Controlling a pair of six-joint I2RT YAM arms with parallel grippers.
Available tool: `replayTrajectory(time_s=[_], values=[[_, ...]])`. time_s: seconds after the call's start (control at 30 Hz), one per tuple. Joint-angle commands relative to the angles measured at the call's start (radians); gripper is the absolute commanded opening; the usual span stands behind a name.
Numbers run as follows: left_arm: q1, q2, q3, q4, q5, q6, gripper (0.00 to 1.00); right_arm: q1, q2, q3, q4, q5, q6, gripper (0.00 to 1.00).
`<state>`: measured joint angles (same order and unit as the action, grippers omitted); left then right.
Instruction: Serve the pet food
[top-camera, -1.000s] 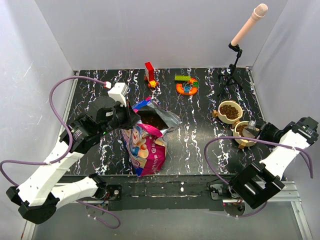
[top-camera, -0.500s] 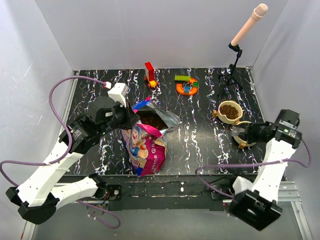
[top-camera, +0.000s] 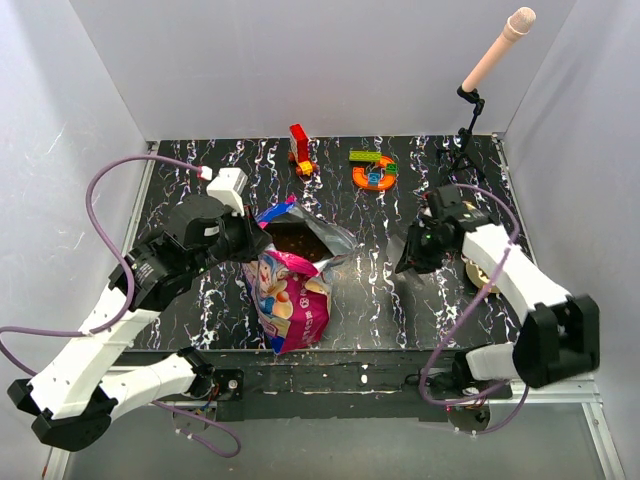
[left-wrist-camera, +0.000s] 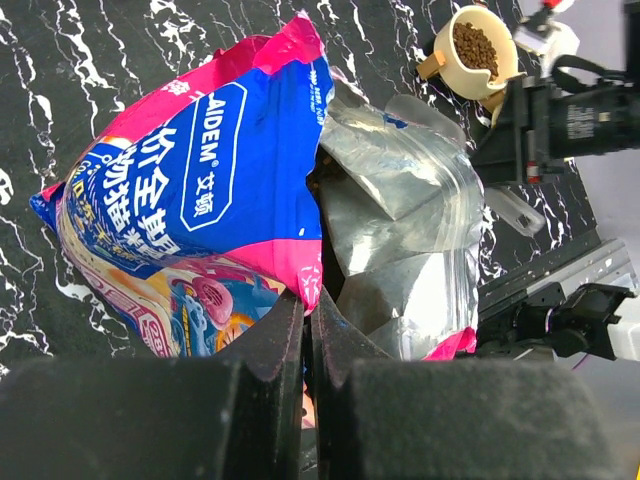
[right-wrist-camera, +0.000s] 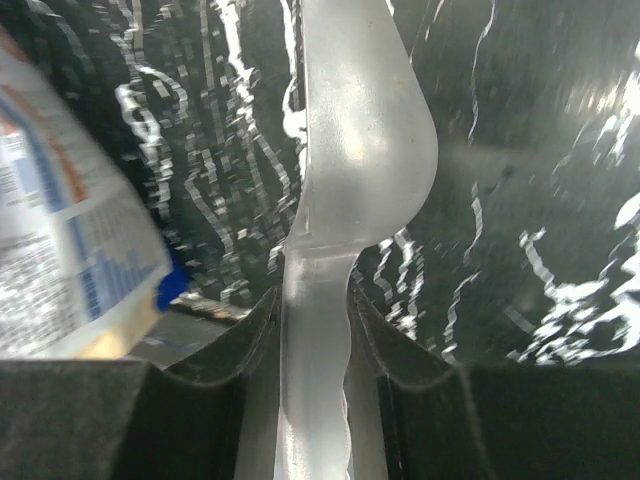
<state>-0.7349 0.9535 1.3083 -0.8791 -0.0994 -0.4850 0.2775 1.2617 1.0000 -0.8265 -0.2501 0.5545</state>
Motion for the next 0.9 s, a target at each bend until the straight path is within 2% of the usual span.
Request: replayTrajectory(time_s=[0.0,0.13,0.2,0.33,0.5,0.53,0.57,0.63,0.7,0.77,0.8,0.87], values=[[-0.009,-0.078,0.097,0.092,-0.025,-0.078,0.0,0.052,0.143,0.112,0.058,0.182,-0.307,0.01],[-0.008,-0.073,0.1,0.085,-0.045,-0.145,0.0,0.052,0.208,0.115,0.098,0.305,-0.409,0.03],[-0.008,-0.067,0.106,0.077,-0.059,-0.165,0.0,0.052,0.199,0.077,0.153,0.302,-0.444,0.06],[-0.009,-0.068,0.105,0.06,-0.095,-0.207,0.0,0.052,0.212,0.035,0.197,0.267,-0.466,0.3],[-0.008,-0.056,0.118,0.057,-0.106,-0.214,0.0,0.052,0.189,0.009,0.227,0.222,-0.418,0.45],[-0.008,-0.053,0.121,0.055,-0.1,-0.214,0.0,0.054,0.18,0.015,0.218,0.21,-0.406,0.56],[-0.008,-0.052,0.121,0.055,-0.095,-0.21,0.0,0.054,0.168,0.02,0.204,0.218,-0.4,0.73],[-0.008,-0.05,0.118,0.057,-0.094,-0.208,0.0,0.058,0.137,0.041,0.147,0.245,-0.393,0.83],[-0.009,-0.056,0.109,0.065,-0.089,-0.207,0.0,0.06,0.101,0.095,0.052,0.32,-0.363,0.85],[-0.009,-0.053,0.108,0.068,-0.083,-0.201,0.0,0.06,0.082,0.216,-0.122,0.359,-0.248,0.85],[-0.009,-0.048,0.109,0.068,-0.079,-0.195,0.0,0.06,0.084,0.297,-0.231,0.313,-0.155,0.85],[-0.008,-0.039,0.114,0.071,-0.069,-0.187,0.0,0.08,0.078,0.402,-0.362,0.11,0.04,0.84]])
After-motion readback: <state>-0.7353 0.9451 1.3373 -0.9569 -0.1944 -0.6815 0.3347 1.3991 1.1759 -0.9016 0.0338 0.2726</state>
